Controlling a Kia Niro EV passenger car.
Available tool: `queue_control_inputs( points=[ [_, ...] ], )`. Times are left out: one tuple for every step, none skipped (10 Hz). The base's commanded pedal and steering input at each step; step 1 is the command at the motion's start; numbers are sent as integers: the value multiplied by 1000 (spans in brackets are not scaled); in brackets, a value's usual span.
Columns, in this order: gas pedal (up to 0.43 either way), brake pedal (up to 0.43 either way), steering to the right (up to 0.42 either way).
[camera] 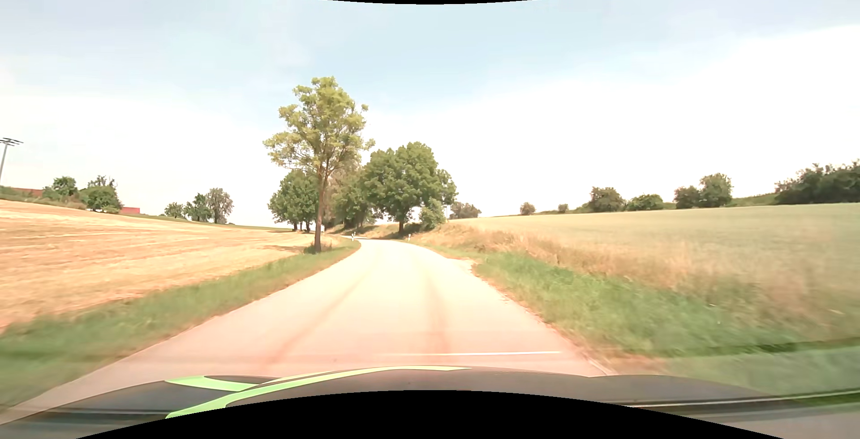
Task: Follow the waypoints while adhering to traffic rules and regulations
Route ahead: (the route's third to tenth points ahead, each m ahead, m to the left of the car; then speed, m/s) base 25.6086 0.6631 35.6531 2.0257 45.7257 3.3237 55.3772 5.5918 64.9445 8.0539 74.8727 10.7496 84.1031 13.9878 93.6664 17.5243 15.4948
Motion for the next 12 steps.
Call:
queue_control_inputs(
  points=[
    [398, 0, -18],
    [390, 0, -18],
    [390, 0, -18],
    [390, 0, -18],
    [390, 0, -18],
    [390, 0, -18],
    [390, 0, -19],
    [390, 0, -20],
    [378, 0, -23],
    [378, 0, -24],
    [370, 0, -25],
    [358, 0, -26]
  ],
)
